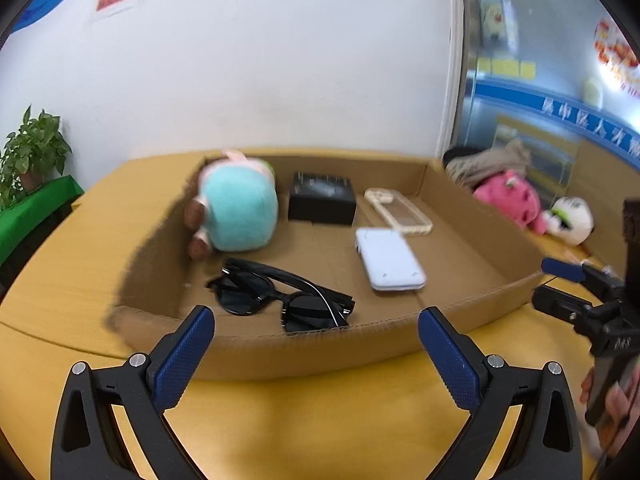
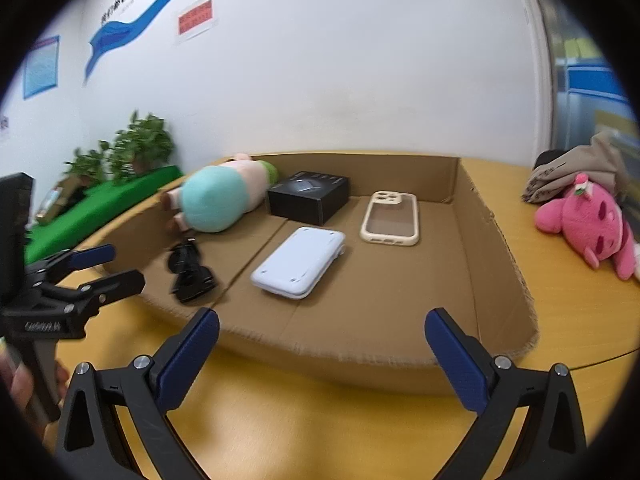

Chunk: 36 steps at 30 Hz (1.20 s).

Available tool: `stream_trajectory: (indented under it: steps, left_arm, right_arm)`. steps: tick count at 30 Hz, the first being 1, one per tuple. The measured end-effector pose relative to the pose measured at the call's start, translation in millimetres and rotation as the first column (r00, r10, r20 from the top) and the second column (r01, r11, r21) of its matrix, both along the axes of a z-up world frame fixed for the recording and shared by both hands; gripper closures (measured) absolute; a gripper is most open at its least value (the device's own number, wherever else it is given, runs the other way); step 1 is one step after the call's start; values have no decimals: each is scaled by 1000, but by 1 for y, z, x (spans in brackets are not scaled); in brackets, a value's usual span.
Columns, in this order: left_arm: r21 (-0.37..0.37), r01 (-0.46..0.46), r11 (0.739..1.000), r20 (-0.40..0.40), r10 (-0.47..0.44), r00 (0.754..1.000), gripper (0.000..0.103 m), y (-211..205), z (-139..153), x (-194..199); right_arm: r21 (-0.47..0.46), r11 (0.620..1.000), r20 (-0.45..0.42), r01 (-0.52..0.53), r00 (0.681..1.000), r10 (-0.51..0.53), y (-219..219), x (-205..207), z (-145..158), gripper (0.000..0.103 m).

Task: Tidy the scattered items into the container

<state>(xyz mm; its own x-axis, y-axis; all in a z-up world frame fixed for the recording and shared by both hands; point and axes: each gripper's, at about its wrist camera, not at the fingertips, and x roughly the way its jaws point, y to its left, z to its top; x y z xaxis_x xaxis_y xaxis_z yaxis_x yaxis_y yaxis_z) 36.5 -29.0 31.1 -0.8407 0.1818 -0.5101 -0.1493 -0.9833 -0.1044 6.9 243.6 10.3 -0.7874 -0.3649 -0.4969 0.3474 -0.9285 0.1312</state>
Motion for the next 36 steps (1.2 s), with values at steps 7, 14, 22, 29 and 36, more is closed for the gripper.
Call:
stream_trajectory:
  steps: [7, 14, 22, 29, 36]
  left_arm:
    - [-157, 57, 986, 95, -43, 995, 0, -61, 3, 42]
    - [-143, 159, 977, 430, -84, 899, 0, -111, -85, 19]
    - [-137, 305, 942, 367, -238, 899, 0, -108, -99, 7]
    - [-136, 327, 935, 376, -256, 890, 0, -126, -88, -11]
    - [-139, 251, 958, 374, -184, 909, 0, -134, -85, -20]
  right_arm:
    - [114, 988, 238, -105, 968, 75, 97, 30, -32, 0]
    - [260, 949, 377, -177, 923, 69, 168, 43, -66, 0]
    - [254, 915, 328, -312, 918, 223, 166, 33, -47, 0]
    - [250, 900, 324, -357, 907, 270, 170, 10, -57, 0]
    - [246, 899, 322, -362, 906, 276, 181, 14, -71, 0]
